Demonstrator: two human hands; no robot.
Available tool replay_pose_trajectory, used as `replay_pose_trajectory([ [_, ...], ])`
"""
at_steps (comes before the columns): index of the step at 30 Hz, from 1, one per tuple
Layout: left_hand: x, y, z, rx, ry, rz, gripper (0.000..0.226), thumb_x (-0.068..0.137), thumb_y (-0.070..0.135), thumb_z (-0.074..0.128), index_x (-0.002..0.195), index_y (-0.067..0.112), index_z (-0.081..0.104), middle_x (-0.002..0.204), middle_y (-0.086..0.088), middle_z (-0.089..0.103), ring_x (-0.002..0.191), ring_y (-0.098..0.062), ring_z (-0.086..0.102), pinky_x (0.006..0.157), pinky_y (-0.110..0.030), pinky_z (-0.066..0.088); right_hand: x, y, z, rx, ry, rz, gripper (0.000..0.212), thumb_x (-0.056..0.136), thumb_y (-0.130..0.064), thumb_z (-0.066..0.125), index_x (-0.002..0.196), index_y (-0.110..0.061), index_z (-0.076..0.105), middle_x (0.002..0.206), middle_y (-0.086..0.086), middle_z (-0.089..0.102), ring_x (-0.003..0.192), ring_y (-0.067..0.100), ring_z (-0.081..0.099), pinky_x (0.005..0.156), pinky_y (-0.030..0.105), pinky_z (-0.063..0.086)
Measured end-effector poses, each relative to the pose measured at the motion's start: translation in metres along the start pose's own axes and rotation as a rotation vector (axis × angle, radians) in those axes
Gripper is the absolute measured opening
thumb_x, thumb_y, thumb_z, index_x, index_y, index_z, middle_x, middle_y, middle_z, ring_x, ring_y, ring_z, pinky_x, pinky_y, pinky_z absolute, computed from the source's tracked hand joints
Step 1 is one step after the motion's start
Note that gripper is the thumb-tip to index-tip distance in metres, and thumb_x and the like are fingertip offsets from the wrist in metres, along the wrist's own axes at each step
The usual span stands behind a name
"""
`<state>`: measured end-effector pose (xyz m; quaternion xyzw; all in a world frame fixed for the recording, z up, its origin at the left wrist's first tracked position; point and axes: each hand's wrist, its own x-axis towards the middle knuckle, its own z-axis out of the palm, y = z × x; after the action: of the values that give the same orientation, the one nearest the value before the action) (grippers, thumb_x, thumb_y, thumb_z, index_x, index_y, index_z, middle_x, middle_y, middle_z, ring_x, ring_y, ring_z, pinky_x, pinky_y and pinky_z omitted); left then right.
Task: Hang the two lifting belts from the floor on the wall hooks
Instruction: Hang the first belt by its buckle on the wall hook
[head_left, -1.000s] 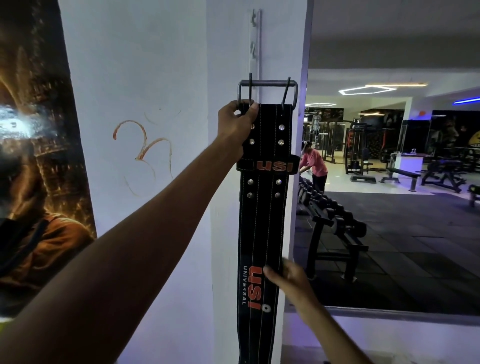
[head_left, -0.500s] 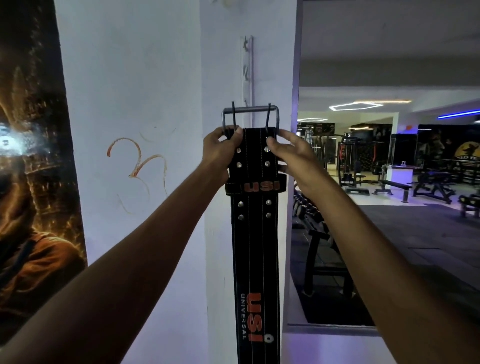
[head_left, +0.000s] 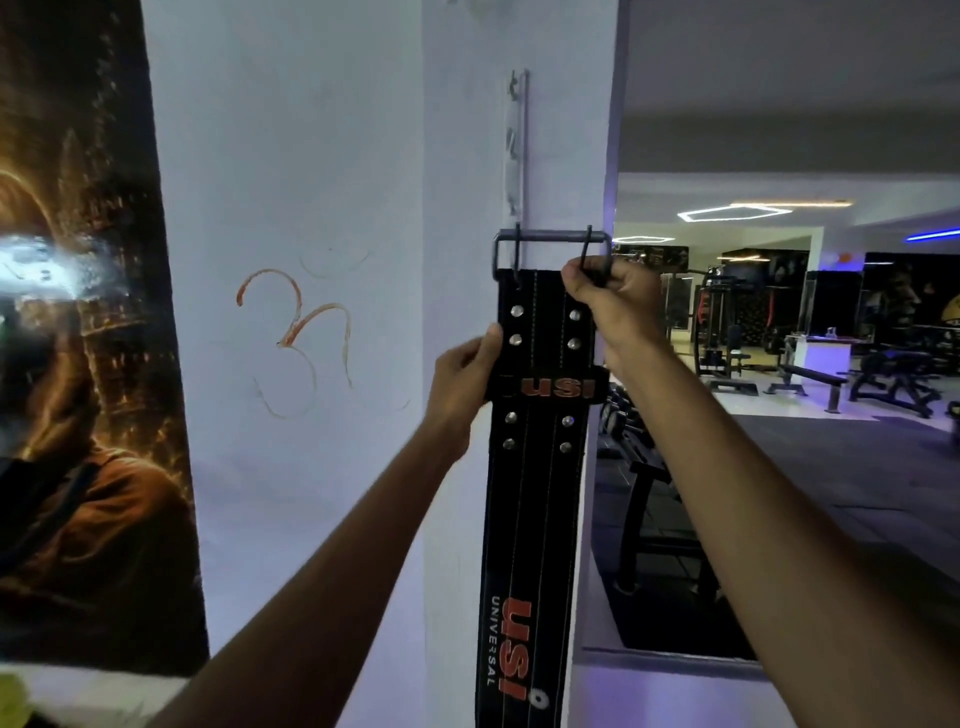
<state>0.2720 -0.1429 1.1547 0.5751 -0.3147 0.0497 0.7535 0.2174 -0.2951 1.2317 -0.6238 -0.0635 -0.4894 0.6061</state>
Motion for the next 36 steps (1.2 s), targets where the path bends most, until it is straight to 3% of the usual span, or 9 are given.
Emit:
replay_pose_trajectory([
  [3,-0.028,-0.038,-0.01,-0.023,-0.032,-0.061,0.049,0.102,0.047,0.051,0.099,0.007,0.078,0.083,-0.002,0.077,0.081,-0.013,0.073,0.086,-0.033,0.061,-0.002,0.005,-0.001,-0.01,0.013,0.025,0.011,0.081,-0.001,0.076,0.086,-0.01,0.072,0.076,-0.004,0.071,0.064,-0.005,0.067,0.066,0.01,0.053],
  [8,-0.07,-0.118,-0.026,0.086,-0.159,-0.086,0.009,0.094,0.007,0.068,0.099,0.008,0.076,0.086,0.002,0.079,0.08,-0.007,0.074,0.076,-0.022,0.059,-0.011,0.019,-0.004,-0.016,0.024,0.059,0.016,0.081,-0.002,0.076,0.097,0.0,0.072,0.075,-0.005,0.07,0.062,-0.006,0.065,0.066,0.01,0.052],
  [14,-0.083,-0.163,-0.046,0.35,-0.359,-0.177,0.027,0.085,0.024,0.078,0.094,-0.001,0.073,0.096,-0.019,0.079,0.093,-0.031,0.076,0.095,-0.051,0.059,-0.018,0.031,-0.013,-0.029,0.021,0.091,0.022,0.082,0.001,0.074,0.102,0.007,0.069,0.077,-0.002,0.069,0.061,-0.007,0.065,0.066,0.009,0.052],
  [17,-0.06,-0.133,-0.04,0.262,-0.315,-0.134,0.037,0.087,0.03,0.078,0.077,-0.002,0.063,0.076,-0.013,0.063,0.074,-0.024,0.062,0.082,-0.038,0.054,-0.022,0.035,-0.017,-0.042,0.008,0.102,0.025,0.082,0.001,0.074,0.105,0.008,0.069,0.079,0.0,0.069,0.062,-0.007,0.066,0.069,0.01,0.054],
  [19,-0.047,-0.109,-0.032,0.176,-0.283,-0.114,0.015,0.091,0.014,0.075,0.096,0.001,0.075,0.088,-0.008,0.075,0.083,-0.015,0.072,0.084,-0.028,0.057,-0.024,0.036,-0.018,-0.044,0.01,0.103,0.026,0.082,0.001,0.074,0.107,0.008,0.068,0.08,-0.001,0.069,0.061,-0.008,0.066,0.068,0.009,0.054],
  [22,-0.05,-0.113,-0.026,0.216,-0.321,-0.133,0.025,0.089,0.005,0.074,0.113,-0.001,0.074,0.105,-0.011,0.078,0.092,-0.012,0.076,0.085,-0.024,0.059,-0.024,0.033,-0.018,-0.027,0.012,0.1,0.028,0.082,0.001,0.074,0.109,0.008,0.067,0.081,0.0,0.069,0.061,-0.007,0.066,0.066,0.008,0.053],
  [28,-0.101,-0.177,-0.033,0.494,-0.466,-0.215,0.017,0.088,0.015,0.077,0.077,0.025,0.069,0.08,0.009,0.073,0.076,-0.006,0.068,0.078,-0.033,0.057,-0.025,0.027,-0.021,-0.007,0.003,0.077,0.026,0.082,0.0,0.074,0.107,0.005,0.069,0.082,0.0,0.071,0.065,-0.006,0.068,0.068,0.01,0.054],
  [32,-0.081,-0.138,-0.03,0.39,-0.279,-0.082,0.02,0.086,0.018,0.079,0.085,0.036,0.073,0.079,0.017,0.076,0.076,-0.001,0.07,0.076,-0.026,0.056,-0.03,0.035,-0.027,-0.018,0.029,0.092,0.026,0.083,0.0,0.073,0.109,0.005,0.068,0.08,-0.002,0.069,0.061,-0.01,0.066,0.063,0.006,0.05],
  [36,-0.036,-0.07,-0.019,0.281,0.023,0.217,0.031,0.084,0.024,0.08,0.104,0.01,0.061,0.099,0.004,0.069,0.089,-0.009,0.069,0.078,-0.024,0.059,-0.033,0.04,-0.031,-0.026,0.116,0.118,0.034,0.082,-0.005,0.077,0.108,-0.006,0.054,0.076,-0.005,0.065,0.059,-0.005,0.064,0.055,0.003,0.046],
])
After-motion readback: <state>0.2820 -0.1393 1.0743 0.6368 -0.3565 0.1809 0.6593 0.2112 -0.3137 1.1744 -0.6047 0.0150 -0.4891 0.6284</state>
